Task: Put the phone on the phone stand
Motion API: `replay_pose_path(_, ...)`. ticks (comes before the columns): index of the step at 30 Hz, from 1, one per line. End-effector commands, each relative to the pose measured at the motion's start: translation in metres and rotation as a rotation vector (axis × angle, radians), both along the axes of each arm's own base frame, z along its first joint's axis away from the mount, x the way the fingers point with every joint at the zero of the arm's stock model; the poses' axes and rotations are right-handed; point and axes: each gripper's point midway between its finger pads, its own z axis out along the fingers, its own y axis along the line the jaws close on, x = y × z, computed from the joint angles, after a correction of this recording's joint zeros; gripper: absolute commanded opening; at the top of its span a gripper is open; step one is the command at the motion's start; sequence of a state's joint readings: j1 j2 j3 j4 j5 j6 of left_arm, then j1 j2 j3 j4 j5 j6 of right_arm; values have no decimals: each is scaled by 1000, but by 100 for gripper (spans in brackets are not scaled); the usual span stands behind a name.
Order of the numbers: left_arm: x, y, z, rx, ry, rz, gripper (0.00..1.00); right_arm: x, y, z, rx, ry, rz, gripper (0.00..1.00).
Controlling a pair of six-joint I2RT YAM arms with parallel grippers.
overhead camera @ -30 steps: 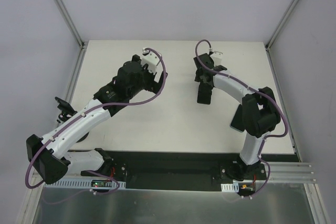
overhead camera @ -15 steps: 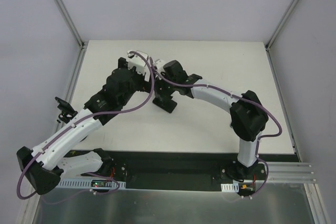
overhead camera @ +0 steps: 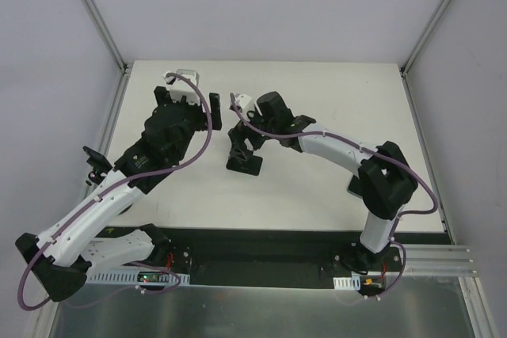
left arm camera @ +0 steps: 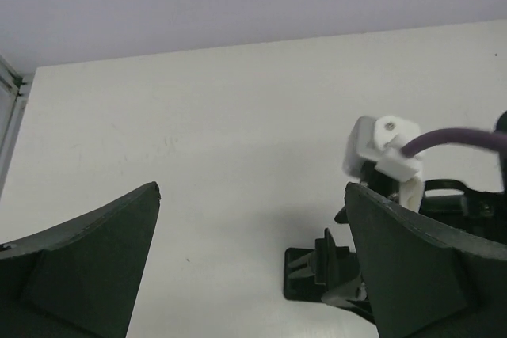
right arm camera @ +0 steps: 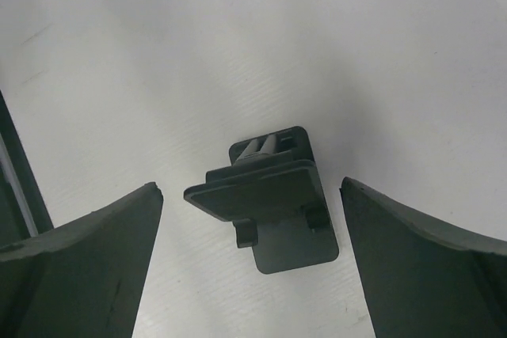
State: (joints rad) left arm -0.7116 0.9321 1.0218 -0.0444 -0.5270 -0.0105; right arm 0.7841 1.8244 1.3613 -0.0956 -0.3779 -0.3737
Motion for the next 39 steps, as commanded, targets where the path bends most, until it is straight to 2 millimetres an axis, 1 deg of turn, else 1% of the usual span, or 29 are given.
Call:
replay_pose_path(1, -1, -1, -11, -70, 184, 28, 99, 23, -23, 71, 216, -49, -91, 97)
replay_pose_path(2, -8, -6, -25, -79, 262, -10, 96, 37, -45, 86, 258, -63, -149, 97)
replay_pose_path(3, -11, -10, -28, -94, 297, -43, 94, 38, -55, 87, 290, -33, -170, 97)
replay_pose_path(4, -16, -19, -36, -124, 353, -122, 93, 40, -67, 82, 307, -31, -189, 97)
replay_pose_path(5, -19, -21, -41, -160, 398, -141, 92, 46, -85, 94, 333, -52, -221, 97)
replay_pose_path(6, -21, -24, -48, -180, 430, -165, 93, 46, -92, 96, 344, -51, -228, 97)
replay_pose_path(7, -18, -24, -53, -203, 458, -179, 94, 48, -100, 97, 349, -54, -246, 97)
replay_pose_path(8, -24, -37, -58, -223, 505, -267, 95, 52, -114, 98, 349, -58, -283, 97)
replay_pose_path(9, -25, -44, -60, -233, 537, -315, 94, 56, -123, 98, 348, -61, -315, 97)
replay_pose_path(10, -20, -52, -75, -221, 605, -336, 92, 59, -130, 97, 355, -48, -342, 97)
replay_pose_path(11, -27, -66, -81, -225, 662, -426, 91, 66, -143, 95, 356, -42, -384, 97)
replay_pose_path(12, -29, -76, -79, -226, 699, -475, 88, 69, -150, 94, 359, -32, -405, 97)
replay_pose_path(13, -23, -85, -99, -220, 783, -491, 86, 72, -155, 92, 361, -24, -425, 97)
replay_pose_path(14, -24, -90, -105, -229, 828, -508, 83, 76, -164, 90, 364, -12, -458, 97)
replay_pose_path(15, -24, -96, -107, -235, 870, -523, 79, 78, -167, 90, 368, -6, -467, 98)
replay_pose_path(16, -19, -100, -123, -230, 930, -517, 68, 79, -170, 88, 370, -2, -477, 98)
replay_pose_path(17, -15, -103, -127, -227, 950, -512, 61, 81, -174, 89, 375, 2, -492, 98)
replay_pose_path(18, -9, -99, -136, -206, 965, -469, 56, 82, -176, 87, 375, 6, -499, 98)
replay_pose_path(19, -6, -97, -152, -188, 1012, -424, 55, 82, -176, 88, 380, 4, -498, 98)
replay_pose_path(22, 3, -89, -174, -134, 1042, -340, 53, 83, -177, 87, 390, 7, -494, 98)
replay_pose_path(24, 5, -90, -185, -100, 1055, -313, 52, 85, -177, 85, 392, 14, -497, 98)
replay_pose_path(28, 2, -98, -196, -81, 1084, -310, 46, 89, -178, 82, 392, 26, -503, 99)
replay_pose_path(29, 2, -99, -198, -77, 1088, -299, 40, 90, -178, 80, 390, 31, -505, 99)
replay_pose_path(32, 2, -99, -204, -66, 1094, -255, 33, 90, -176, 80, 397, 40, -501, 99)
replay_pose_path(33, 2, -98, -206, -65, 1098, -240, 25, 90, -176, 80, 400, 39, -499, 99)
replay_pose_path(37, 3, -88, -213, -55, 1108, -130, 12, 90, -177, 81, 399, 36, -504, 99)
replay_pose_path(39, 3, -77, -216, -34, 1104, -66, 6, 90, -178, 80, 398, 36, -509, 99)
